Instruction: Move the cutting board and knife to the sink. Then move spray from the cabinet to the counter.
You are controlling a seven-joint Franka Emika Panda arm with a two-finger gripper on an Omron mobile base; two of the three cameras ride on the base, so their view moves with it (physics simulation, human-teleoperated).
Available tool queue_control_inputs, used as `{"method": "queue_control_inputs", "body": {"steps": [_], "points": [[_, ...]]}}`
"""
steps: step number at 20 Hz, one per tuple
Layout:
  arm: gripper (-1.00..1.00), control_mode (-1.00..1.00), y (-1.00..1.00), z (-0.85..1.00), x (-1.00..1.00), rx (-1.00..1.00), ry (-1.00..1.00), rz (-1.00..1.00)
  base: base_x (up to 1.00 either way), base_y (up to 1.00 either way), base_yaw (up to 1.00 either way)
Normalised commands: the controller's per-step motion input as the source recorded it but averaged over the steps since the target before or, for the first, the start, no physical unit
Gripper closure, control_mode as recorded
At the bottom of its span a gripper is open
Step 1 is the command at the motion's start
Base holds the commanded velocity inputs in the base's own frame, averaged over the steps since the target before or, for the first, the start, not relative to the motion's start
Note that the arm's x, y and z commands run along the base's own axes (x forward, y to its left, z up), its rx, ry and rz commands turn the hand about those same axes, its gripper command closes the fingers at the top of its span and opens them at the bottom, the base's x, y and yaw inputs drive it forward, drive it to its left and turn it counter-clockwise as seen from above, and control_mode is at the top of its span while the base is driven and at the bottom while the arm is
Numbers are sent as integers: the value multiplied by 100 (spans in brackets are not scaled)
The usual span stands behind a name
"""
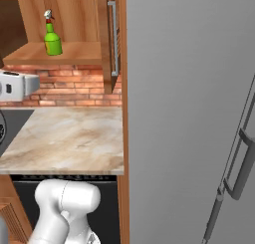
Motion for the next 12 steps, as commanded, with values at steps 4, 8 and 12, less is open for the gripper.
{"method": "queue_control_inputs", "body": {"steps": [4, 8, 12], "points": [[-100, -100, 0, 28, 23, -1, 0, -2, 0, 0, 0], [-100, -100, 0, 6, 33, -1, 2, 0, 0, 0, 0], [-100, -100, 0, -3, 29, 0, 0, 0, 0, 0, 0]]}}
